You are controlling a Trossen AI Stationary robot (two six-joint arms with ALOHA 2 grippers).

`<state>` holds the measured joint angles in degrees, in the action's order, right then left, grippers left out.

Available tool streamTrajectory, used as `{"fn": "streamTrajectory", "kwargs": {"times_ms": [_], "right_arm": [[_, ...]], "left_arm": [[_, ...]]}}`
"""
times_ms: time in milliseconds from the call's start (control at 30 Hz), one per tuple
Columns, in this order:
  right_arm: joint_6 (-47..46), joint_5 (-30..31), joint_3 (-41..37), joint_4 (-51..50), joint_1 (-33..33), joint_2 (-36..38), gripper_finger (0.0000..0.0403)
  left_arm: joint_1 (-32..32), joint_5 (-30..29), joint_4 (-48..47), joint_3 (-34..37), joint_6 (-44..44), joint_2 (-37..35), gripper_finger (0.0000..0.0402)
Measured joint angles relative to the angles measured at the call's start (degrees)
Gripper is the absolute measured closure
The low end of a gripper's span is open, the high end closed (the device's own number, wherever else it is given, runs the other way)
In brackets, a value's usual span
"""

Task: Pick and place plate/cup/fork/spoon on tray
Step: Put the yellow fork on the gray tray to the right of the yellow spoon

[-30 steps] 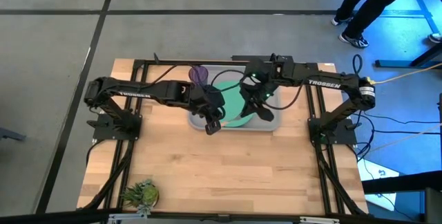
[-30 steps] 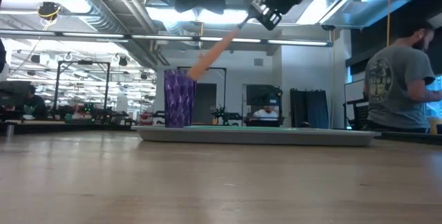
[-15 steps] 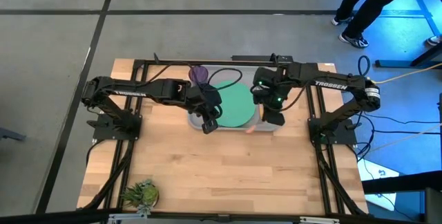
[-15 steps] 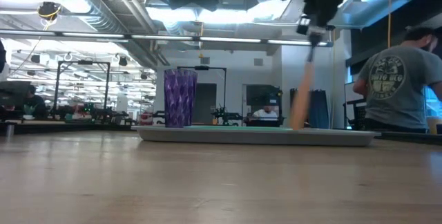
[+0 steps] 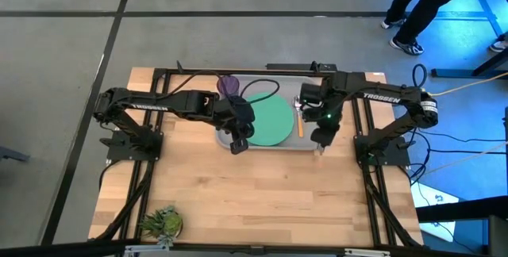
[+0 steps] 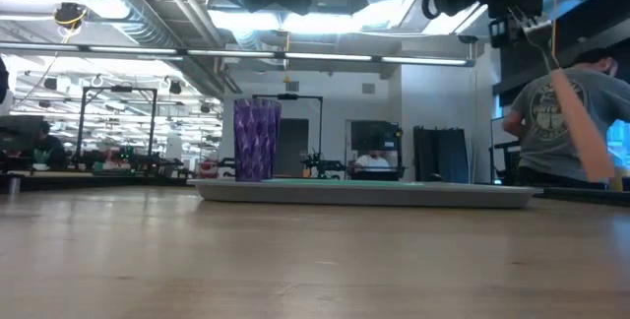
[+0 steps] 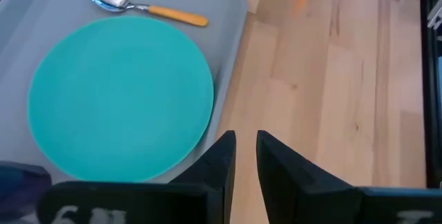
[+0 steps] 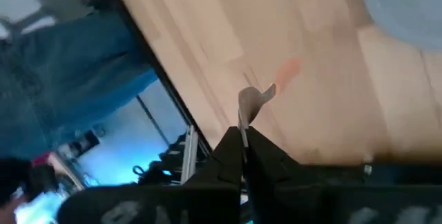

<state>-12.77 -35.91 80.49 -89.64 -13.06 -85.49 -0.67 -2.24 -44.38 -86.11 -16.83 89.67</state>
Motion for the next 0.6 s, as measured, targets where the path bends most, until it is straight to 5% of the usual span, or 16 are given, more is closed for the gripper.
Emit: {"fn": "streamTrajectory", "kwargs": {"times_ms": [200,600], "right_arm": [[-12.66,9.06,0.0,-0.28,-0.01,0.02,0.0401],[-40.15,41.28,0.0,-0.38,-0.66,0.0,0.0401]], "left_arm": [[0.0,0.0,0.0,0.0,1.11,0.0,0.035],[0.43,0.01,0.0,0.0,7.59,0.04,0.035]]}}
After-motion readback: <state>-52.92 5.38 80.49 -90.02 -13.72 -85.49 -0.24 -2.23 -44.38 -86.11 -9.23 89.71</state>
